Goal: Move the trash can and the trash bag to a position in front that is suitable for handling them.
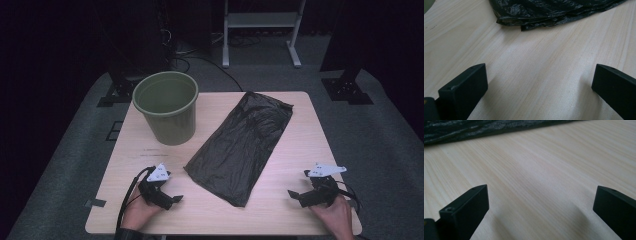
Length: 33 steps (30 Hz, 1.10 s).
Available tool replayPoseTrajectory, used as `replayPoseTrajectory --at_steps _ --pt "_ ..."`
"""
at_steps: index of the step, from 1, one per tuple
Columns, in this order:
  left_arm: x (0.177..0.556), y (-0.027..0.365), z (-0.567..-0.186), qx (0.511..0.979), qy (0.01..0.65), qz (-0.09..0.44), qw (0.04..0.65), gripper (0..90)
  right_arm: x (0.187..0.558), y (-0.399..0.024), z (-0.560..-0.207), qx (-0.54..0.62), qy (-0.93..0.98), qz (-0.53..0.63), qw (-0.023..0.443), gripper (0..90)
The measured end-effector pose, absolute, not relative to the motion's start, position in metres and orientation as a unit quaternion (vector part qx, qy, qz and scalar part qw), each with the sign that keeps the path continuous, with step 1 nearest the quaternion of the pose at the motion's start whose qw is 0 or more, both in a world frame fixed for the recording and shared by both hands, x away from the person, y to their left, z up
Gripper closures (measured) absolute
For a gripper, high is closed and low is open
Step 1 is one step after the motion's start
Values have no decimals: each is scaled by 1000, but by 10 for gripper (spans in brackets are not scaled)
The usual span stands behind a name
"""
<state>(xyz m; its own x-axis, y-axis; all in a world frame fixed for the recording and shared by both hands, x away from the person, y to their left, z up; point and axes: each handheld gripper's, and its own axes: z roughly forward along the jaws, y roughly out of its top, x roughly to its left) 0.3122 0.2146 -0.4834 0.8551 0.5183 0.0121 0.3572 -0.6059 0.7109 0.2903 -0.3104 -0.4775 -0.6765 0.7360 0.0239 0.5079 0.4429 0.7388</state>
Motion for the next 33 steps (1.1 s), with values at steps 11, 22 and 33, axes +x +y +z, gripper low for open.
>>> replayPoseTrajectory --at_steps 11,22,33 --pt "312 215 -483 889 246 109 369 0 304 -278 -466 347 844 385 139 0" --pt "311 215 -483 889 248 110 369 0 323 -239 -459 312 859 384 133 0" --pt "311 215 -483 889 248 110 369 0 336 -209 -465 298 864 389 115 34"
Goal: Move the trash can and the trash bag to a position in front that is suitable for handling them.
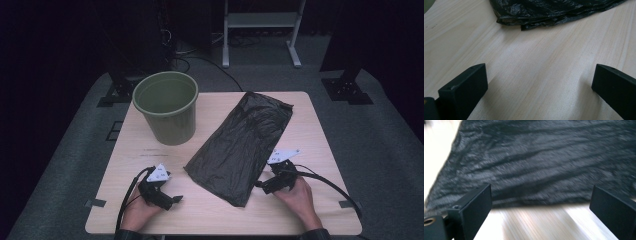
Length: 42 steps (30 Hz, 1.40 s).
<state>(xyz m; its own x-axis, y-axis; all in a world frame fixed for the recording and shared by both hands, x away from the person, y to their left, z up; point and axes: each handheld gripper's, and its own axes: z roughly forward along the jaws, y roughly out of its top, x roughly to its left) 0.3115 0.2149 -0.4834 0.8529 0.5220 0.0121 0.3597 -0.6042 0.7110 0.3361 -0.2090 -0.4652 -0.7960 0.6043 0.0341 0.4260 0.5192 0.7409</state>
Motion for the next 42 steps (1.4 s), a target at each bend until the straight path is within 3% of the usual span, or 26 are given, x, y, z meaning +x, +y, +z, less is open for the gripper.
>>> replayPoseTrajectory --at_steps 6,12,23,42 --pt "311 215 -483 889 248 110 369 0 339 -199 -471 293 871 379 112 64" --pt "311 215 -483 889 248 110 369 0 338 -190 -480 291 880 358 114 184" --pt "311 215 -483 889 248 110 369 0 332 -202 -478 288 872 380 110 857" --pt "311 215 -483 889 248 110 369 0 322 -219 -463 286 874 380 97 871"
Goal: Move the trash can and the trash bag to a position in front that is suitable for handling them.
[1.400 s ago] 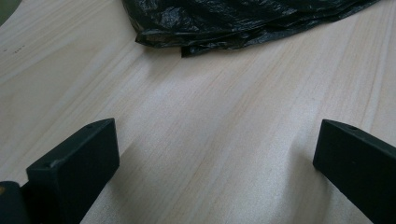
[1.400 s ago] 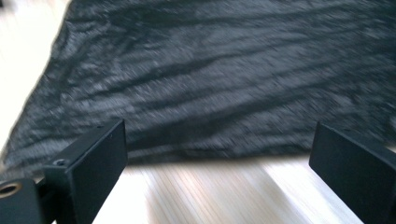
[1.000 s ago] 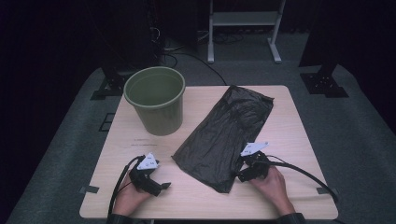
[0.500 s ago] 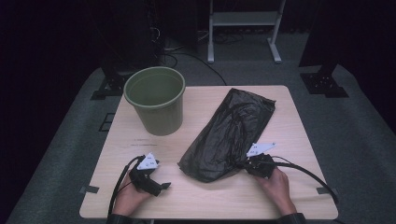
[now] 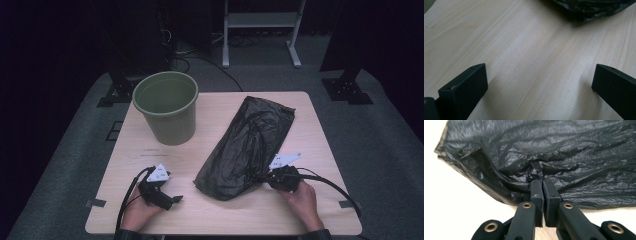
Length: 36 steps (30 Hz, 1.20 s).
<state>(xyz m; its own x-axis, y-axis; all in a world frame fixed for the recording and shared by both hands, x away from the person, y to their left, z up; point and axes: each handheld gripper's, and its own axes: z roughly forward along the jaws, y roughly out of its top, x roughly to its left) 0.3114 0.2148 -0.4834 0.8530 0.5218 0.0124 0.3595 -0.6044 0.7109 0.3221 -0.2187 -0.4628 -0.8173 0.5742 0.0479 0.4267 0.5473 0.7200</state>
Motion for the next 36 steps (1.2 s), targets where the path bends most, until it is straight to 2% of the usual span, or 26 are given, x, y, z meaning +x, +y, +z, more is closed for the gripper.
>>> replayPoseTrajectory --at_steps 14,26,31,33,36 --pt "311 215 -483 889 249 110 369 0 302 -263 -462 312 871 368 96 866" --pt "311 215 -483 888 250 111 369 0 282 -321 -467 362 862 332 126 795" --pt "311 215 -483 888 251 111 369 0 277 -343 -468 385 855 313 148 705" --pt "311 215 -483 888 251 111 369 0 275 -355 -462 403 843 321 156 613" --pt "311 215 -483 888 251 112 369 0 274 -356 -453 404 835 339 158 545"
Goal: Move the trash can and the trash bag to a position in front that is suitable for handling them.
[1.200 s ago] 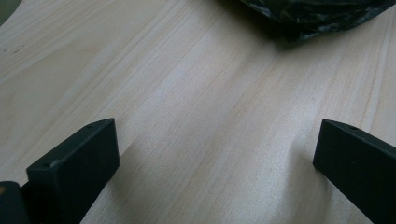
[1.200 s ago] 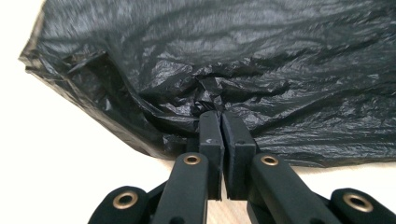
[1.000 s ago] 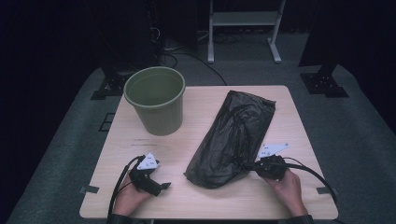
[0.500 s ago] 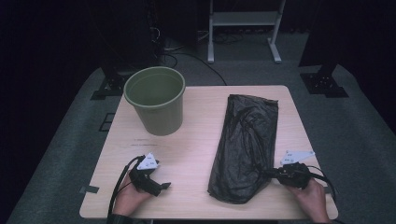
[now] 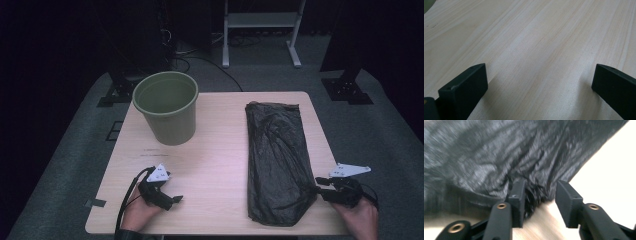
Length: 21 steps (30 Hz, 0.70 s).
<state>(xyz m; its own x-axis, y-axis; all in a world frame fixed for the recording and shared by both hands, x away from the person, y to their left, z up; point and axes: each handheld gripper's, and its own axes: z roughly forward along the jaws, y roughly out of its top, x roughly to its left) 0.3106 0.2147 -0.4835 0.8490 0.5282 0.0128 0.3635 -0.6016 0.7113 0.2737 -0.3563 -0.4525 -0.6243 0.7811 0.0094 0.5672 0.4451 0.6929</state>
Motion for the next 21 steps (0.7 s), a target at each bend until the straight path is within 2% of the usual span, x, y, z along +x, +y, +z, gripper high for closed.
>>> replayPoseTrajectory --at_steps 1,2,6,14,21 --pt "311 215 -483 888 251 112 369 0 274 -356 -453 404 835 339 158 545" --pt "311 215 -483 888 252 112 369 0 274 -350 -445 397 834 348 160 497" --pt "310 215 -483 888 252 112 369 0 281 -332 -435 384 836 359 158 410" --pt "310 214 -484 887 252 112 369 0 304 -290 -420 370 835 372 166 389" --pt "310 214 -483 888 252 112 369 0 331 -257 -420 366 839 373 153 380"
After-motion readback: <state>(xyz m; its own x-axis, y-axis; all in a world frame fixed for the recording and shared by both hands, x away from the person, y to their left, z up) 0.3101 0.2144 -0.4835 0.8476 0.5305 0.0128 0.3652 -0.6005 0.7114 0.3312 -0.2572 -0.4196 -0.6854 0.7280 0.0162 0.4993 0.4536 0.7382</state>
